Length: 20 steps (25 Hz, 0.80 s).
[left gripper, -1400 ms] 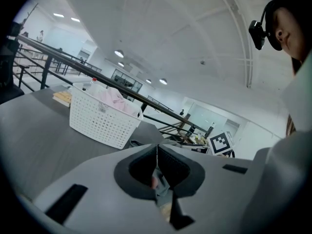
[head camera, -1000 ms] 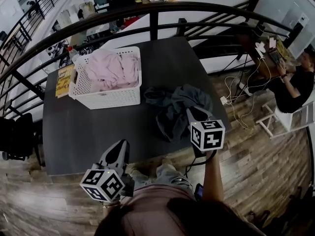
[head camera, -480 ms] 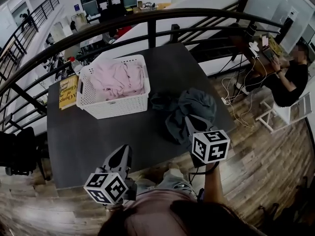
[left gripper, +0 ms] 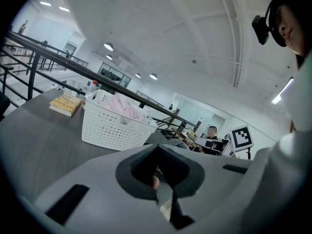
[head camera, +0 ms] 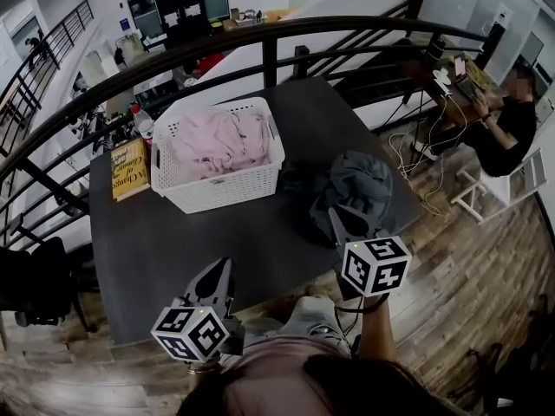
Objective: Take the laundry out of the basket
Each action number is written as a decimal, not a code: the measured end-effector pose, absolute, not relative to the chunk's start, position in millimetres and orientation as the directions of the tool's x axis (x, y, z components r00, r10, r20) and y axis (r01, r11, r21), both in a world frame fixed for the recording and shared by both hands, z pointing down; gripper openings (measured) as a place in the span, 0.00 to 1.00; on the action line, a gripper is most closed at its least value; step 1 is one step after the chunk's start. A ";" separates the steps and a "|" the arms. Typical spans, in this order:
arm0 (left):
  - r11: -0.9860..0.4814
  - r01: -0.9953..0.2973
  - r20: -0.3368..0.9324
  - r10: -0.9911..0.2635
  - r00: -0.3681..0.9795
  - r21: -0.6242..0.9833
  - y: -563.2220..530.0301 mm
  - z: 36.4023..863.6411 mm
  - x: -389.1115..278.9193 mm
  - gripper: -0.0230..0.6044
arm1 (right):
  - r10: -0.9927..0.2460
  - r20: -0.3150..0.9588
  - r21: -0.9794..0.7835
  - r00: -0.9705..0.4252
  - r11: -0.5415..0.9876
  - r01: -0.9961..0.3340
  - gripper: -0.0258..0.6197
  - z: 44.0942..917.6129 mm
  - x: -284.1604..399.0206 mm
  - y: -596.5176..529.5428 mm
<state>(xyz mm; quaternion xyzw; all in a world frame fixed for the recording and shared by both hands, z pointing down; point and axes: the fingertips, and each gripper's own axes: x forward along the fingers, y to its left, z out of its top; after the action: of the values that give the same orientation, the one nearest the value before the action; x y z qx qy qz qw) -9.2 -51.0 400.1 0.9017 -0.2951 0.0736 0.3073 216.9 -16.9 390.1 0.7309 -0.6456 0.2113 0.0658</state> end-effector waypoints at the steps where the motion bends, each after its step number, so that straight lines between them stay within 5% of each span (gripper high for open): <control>1: -0.639 -0.574 0.312 -0.484 0.818 0.512 -52.3 399.9 -13.5 0.03 | -0.916 0.393 -0.179 0.078 -0.159 -0.971 0.07 389.6 211.8 -17.1; 20: -0.669 -0.509 0.269 -0.436 0.859 0.542 -47.0 404.0 -63.6 0.03 | -0.915 0.385 -0.153 0.122 -0.193 -0.969 0.07 377.7 149.4 5.2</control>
<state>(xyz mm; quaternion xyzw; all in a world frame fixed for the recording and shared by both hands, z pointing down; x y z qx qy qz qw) -63.6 -47.0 404.0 0.9117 -0.2589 0.0583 0.3137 149.4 5.2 377.7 0.7458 -0.6315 0.2010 0.0676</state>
